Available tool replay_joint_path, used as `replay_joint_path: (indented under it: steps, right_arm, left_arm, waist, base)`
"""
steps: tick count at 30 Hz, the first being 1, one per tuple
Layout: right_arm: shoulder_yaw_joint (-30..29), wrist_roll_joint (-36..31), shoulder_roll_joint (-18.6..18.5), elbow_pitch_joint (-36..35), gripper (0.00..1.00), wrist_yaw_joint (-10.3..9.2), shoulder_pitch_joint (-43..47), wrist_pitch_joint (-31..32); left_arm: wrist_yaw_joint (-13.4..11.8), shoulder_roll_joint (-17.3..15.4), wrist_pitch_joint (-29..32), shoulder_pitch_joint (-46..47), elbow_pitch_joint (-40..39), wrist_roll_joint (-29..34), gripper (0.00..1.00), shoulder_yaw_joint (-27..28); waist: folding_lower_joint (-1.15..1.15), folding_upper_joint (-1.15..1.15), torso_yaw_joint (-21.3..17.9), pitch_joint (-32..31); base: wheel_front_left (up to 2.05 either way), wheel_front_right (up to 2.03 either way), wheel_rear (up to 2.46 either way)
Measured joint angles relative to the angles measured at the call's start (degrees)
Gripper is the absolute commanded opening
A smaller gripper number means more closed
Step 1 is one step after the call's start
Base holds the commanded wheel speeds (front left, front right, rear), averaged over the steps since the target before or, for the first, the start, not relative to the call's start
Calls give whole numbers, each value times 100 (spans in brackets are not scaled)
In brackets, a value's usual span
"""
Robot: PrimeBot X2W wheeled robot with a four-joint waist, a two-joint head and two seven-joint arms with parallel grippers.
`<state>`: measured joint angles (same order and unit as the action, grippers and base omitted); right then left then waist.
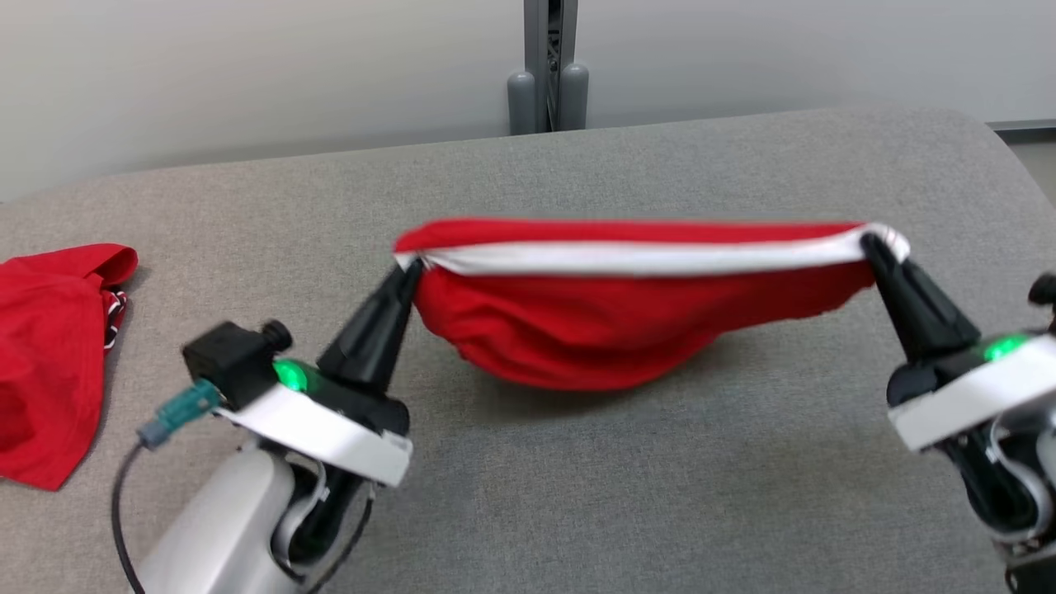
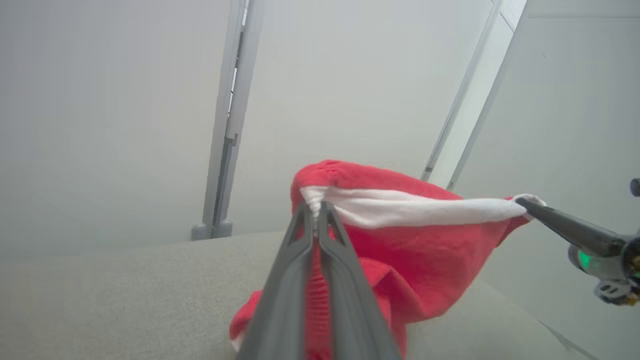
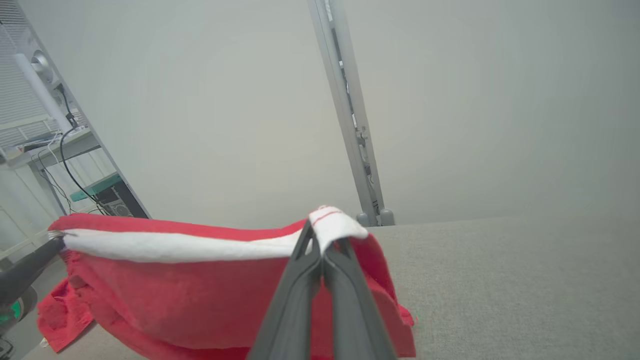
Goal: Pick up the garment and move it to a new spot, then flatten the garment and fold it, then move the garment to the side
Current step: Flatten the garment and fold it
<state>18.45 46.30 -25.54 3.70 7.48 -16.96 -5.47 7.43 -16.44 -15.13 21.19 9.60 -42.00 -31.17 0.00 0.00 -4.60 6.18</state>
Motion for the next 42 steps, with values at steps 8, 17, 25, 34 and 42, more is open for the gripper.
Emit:
replay_joint_path:
  steps: [8,17,25,34,42]
  right_arm:
    - [194,601,-18,53,0,0,-1468,713]
    - [676,490,203,822,0,0,-3321,936]
    - [956,211,309,1824,0,1,-4134,681]
    - [1184,366,367,2195,0,1,-4463,602]
    - [1016,471,590,2865,0,1,-5525,456]
  left_arm:
    - [-186,261,397,924,427,-722,0,649]
    - [-636,231,1255,2291,737,-788,0,777]
    - [-1011,271,1268,2926,1209,-678,0,933]
    - [-1102,246,1521,3131,1435,-682,0,865]
    - [-1104,242,1898,4258,1897,-388,0,634]
  waist:
    - [0,0,24,-164]
    - [0,0,85,-328]
    - [0,0,170,-459]
    - [0,0,190,-145]
    - [0,0,187,709]
  base:
    - [0,0,0]
    - [0,0,0]
    - [0,0,0]
    - [0,0,0]
    - [0,0,0]
